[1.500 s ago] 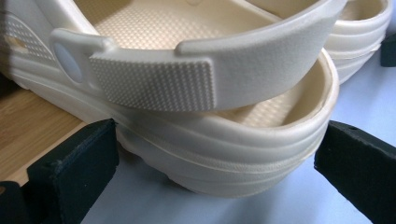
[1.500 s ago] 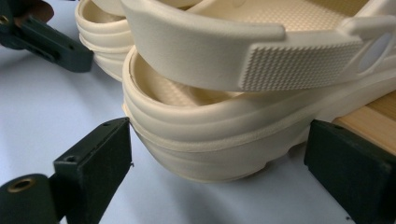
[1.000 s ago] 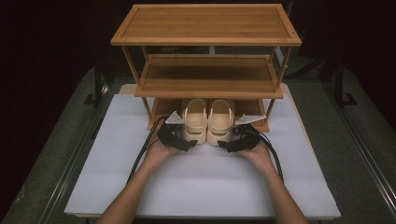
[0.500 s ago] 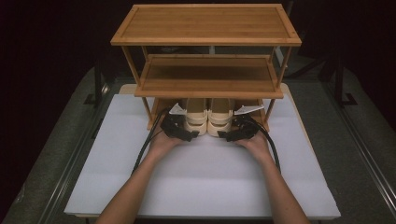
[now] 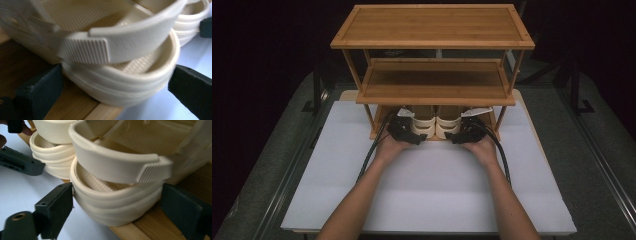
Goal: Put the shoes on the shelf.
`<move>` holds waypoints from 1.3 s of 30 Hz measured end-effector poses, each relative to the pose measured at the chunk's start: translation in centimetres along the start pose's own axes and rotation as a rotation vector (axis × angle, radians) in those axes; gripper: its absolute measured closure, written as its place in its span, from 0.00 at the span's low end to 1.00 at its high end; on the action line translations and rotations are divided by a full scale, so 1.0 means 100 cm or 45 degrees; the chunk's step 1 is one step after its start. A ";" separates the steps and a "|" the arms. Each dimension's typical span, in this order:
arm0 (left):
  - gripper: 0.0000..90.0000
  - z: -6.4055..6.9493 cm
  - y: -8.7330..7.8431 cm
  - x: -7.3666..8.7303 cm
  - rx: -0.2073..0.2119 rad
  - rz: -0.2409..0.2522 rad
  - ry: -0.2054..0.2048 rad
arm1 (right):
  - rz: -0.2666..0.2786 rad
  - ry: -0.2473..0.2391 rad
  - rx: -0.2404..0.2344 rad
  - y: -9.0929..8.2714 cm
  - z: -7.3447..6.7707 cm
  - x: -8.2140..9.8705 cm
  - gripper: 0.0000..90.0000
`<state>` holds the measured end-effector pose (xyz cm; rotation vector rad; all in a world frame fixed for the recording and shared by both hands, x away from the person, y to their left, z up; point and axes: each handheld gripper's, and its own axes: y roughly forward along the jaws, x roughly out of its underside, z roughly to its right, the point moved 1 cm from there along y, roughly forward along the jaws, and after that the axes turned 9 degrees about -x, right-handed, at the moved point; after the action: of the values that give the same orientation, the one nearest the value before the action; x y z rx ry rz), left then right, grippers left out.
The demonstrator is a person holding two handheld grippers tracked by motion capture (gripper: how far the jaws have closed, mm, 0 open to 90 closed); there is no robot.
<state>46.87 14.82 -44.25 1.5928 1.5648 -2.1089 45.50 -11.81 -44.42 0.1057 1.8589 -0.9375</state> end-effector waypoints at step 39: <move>0.04 0.008 -0.182 0.157 -0.120 -0.049 0.037 | -0.156 0.079 0.185 -0.152 -0.057 0.132 0.09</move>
<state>28.59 30.47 -43.92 1.5825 1.6905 -2.0069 27.84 -23.01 -45.65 0.1109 1.8693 -1.1659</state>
